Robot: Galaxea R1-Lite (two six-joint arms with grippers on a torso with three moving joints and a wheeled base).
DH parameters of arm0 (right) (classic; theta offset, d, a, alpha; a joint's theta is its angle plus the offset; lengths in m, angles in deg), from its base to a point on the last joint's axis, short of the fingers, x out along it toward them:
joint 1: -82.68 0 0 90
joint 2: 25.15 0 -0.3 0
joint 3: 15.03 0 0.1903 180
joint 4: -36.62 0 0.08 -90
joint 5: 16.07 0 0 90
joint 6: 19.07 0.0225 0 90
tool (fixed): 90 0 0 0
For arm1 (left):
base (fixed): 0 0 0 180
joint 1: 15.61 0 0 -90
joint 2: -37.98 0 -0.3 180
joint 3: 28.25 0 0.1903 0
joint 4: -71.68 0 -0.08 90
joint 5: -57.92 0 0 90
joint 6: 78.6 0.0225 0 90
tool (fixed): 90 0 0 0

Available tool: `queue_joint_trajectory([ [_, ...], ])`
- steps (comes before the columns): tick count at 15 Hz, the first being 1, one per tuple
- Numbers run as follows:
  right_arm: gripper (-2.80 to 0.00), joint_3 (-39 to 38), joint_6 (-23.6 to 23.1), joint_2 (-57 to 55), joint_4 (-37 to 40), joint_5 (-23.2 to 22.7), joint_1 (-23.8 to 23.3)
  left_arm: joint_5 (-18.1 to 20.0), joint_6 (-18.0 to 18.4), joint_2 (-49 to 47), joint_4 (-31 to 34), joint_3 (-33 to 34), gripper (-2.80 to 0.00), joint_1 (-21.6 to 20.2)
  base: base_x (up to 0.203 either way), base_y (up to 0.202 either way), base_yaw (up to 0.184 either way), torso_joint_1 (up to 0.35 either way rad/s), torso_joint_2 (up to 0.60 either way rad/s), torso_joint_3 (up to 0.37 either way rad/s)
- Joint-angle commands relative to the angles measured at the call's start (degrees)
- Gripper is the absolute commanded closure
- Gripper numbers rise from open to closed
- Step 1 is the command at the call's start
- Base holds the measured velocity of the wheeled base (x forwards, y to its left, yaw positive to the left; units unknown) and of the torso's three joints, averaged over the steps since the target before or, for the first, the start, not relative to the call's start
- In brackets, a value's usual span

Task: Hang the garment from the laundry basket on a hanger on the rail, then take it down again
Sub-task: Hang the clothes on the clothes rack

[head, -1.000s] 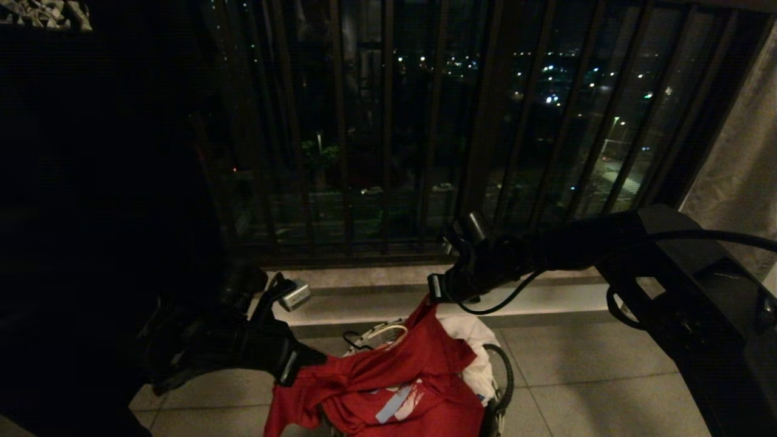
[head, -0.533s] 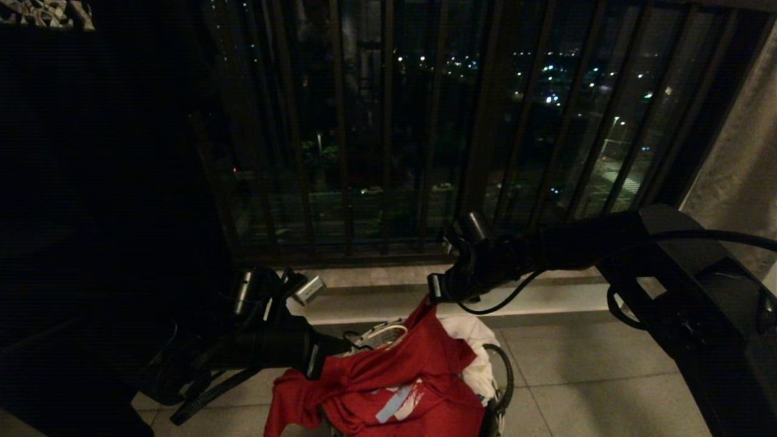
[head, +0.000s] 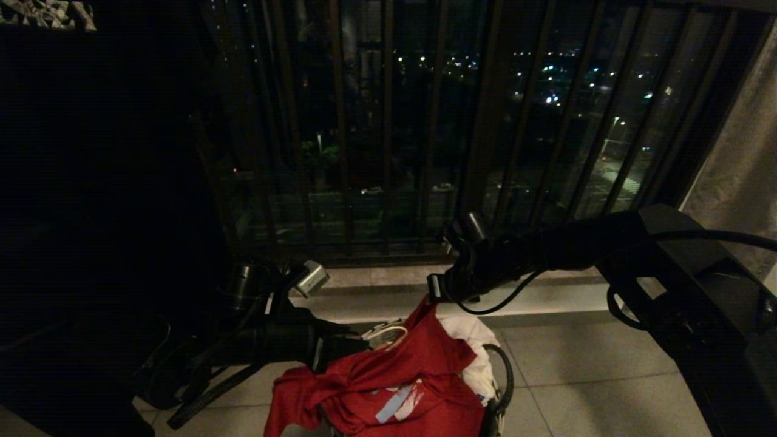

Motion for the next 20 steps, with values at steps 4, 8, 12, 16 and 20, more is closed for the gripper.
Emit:
queue_joint_trajectory([
  [4,0.00,0.1,0.1,-0.1,0.1,-0.1,0.0,0.2,0.4,-2.0,-0.2,-3.8,-2.80,1.9,0.000,0.000,0.000,0.000,0.00,0.000],
  [8,0.00,0.1,0.1,-0.2,0.1,-0.1,0.0,0.5,0.6,-6.2,-0.7,-6.8,-2.80,1.8,0.000,0.000,0.000,0.000,0.00,0.000],
  [12,0.00,0.2,0.1,-0.3,0.0,-0.1,0.0,0.8,0.6,-8.8,-0.7,-7.9,-2.80,1.8,0.000,0.000,0.000,0.000,0.00,0.000],
  [16,0.00,0.2,0.1,-0.3,0.0,-0.1,0.0,0.8,0.8,-10.4,-0.8,-8.2,-2.80,1.9,0.000,0.000,0.000,0.000,0.00,0.000],
  [20,0.00,0.1,0.1,-0.2,0.0,-0.1,0.0,0.9,0.8,-10.7,-0.8,-9.0,-2.80,2.0,0.000,0.000,0.000,0.000,0.00,0.000],
])
